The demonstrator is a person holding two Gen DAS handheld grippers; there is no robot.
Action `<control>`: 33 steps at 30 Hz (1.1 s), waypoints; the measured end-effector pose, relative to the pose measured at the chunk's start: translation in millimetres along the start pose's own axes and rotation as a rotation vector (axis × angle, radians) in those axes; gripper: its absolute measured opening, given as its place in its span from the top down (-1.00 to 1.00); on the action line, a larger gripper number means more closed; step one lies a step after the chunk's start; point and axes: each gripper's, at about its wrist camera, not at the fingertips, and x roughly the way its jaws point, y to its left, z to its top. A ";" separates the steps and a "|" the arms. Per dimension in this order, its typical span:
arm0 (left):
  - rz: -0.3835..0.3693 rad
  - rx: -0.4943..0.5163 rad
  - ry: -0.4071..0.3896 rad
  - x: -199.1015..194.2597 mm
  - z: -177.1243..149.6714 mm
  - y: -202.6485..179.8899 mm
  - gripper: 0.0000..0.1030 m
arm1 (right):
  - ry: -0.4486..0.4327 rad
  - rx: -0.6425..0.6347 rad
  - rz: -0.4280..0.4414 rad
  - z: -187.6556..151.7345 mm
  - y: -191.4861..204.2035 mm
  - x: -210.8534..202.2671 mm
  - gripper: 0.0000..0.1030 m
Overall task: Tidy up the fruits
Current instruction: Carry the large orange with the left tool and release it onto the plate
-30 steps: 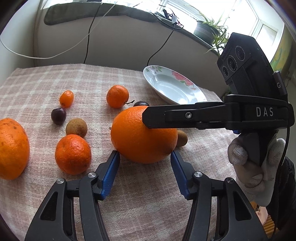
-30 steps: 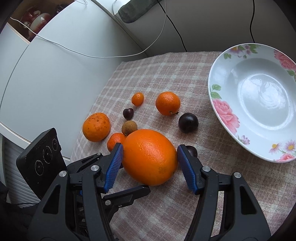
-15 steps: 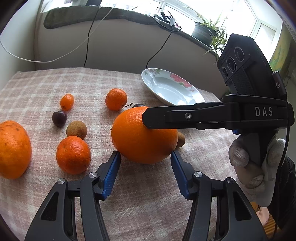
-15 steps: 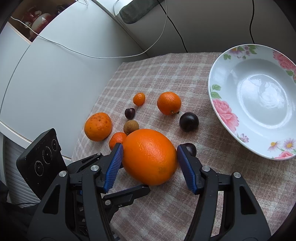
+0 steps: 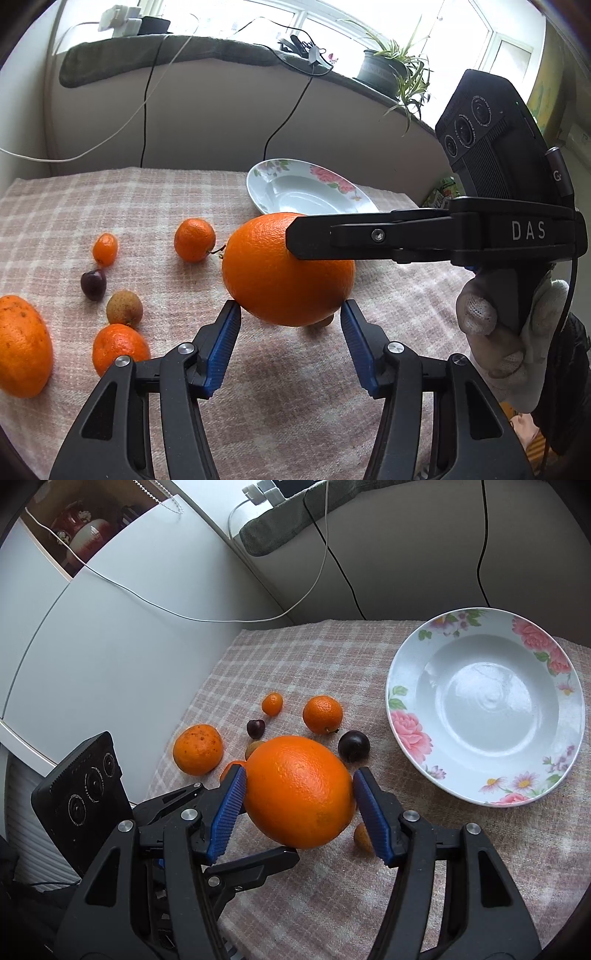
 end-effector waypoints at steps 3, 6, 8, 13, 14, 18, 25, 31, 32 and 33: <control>-0.011 0.015 -0.002 6.2 8.2 -5.1 -0.08 | -0.016 0.008 -0.008 2.8 -6.2 -9.1 -0.23; -0.023 0.028 0.000 12.8 16.5 -10.4 -0.08 | -0.034 0.020 -0.018 5.9 -14.1 -18.4 -0.23; -0.032 0.036 0.004 18.1 21.8 -14.0 -0.08 | -0.046 0.028 -0.025 7.8 -20.5 -24.2 -0.23; -0.043 0.057 0.016 30.7 33.7 -23.9 -0.08 | -0.074 0.056 -0.036 12.4 -36.6 -34.6 -0.23; -0.045 0.060 0.017 31.4 35.7 -24.6 -0.08 | -0.078 0.064 -0.035 13.2 -40.1 -36.1 -0.23; -0.051 0.062 0.030 43.2 41.3 -28.1 -0.08 | -0.092 0.082 -0.043 16.2 -53.5 -40.4 -0.23; -0.052 0.070 0.047 55.3 47.2 -32.5 -0.08 | -0.095 0.116 -0.038 19.6 -69.8 -38.9 -0.23; -0.062 0.058 0.062 61.3 52.1 -31.8 -0.08 | -0.097 0.147 -0.039 21.8 -78.4 -37.7 -0.23; -0.061 0.059 0.062 61.3 51.6 -31.5 -0.08 | -0.096 0.149 -0.040 21.8 -78.6 -37.6 -0.23; -0.057 0.061 0.057 60.5 51.2 -31.7 -0.07 | -0.097 0.155 -0.041 21.7 -79.0 -37.4 -0.23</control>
